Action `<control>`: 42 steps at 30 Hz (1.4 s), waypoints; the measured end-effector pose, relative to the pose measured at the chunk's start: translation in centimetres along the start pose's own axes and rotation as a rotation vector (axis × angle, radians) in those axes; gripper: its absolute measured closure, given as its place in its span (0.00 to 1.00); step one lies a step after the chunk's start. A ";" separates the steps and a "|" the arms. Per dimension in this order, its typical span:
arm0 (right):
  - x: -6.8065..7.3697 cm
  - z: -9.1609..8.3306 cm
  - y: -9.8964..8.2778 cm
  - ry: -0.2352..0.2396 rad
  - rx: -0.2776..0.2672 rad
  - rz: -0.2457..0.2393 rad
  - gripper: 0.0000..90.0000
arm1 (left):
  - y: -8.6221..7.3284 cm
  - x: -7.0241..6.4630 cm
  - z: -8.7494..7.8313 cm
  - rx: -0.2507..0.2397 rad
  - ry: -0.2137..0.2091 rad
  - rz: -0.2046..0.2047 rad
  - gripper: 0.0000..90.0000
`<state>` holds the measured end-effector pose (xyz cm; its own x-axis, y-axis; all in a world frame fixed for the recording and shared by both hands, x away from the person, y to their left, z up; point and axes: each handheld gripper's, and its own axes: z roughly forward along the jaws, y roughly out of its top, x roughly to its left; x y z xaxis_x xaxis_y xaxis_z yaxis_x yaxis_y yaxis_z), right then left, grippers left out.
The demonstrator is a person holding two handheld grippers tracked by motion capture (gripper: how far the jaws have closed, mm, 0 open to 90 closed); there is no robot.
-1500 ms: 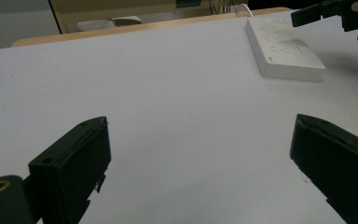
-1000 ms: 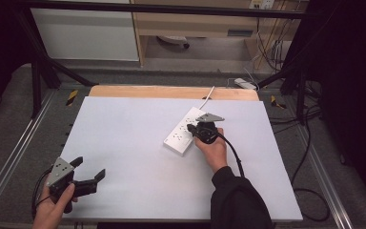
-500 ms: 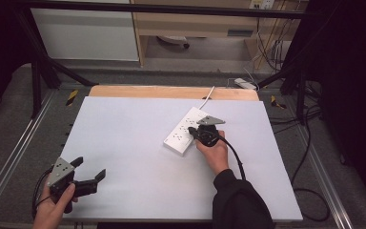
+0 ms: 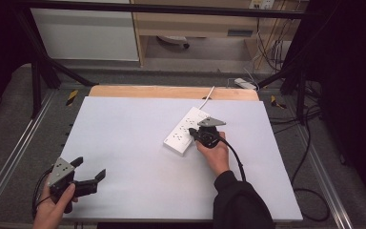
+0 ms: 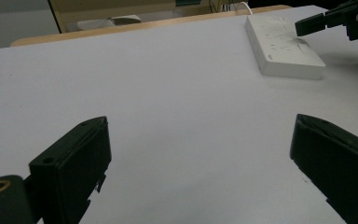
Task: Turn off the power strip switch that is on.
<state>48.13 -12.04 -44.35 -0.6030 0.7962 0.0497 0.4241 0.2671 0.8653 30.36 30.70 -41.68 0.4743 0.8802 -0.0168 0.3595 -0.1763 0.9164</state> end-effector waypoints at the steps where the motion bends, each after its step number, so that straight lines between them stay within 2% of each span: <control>1: 0.0 0.0 0.0 -0.001 0.000 0.000 1.00 | 0.0 0.0 0.0 0.000 0.000 0.000 0.06; 17: 0.1 0.1 -0.3 -0.003 0.009 -0.009 1.00 | 0.0 0.0 0.0 0.000 -0.001 0.000 0.06; 42: 0.0 0.1 -0.8 0.013 -0.017 0.016 1.00 | 0.0 0.0 0.0 0.001 0.000 0.000 0.06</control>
<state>47.89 -12.19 -45.11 -0.6050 0.7932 0.0697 0.4220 0.2452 0.8728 30.38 30.68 -41.70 0.4745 0.8801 -0.0167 0.3601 -0.1768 0.9160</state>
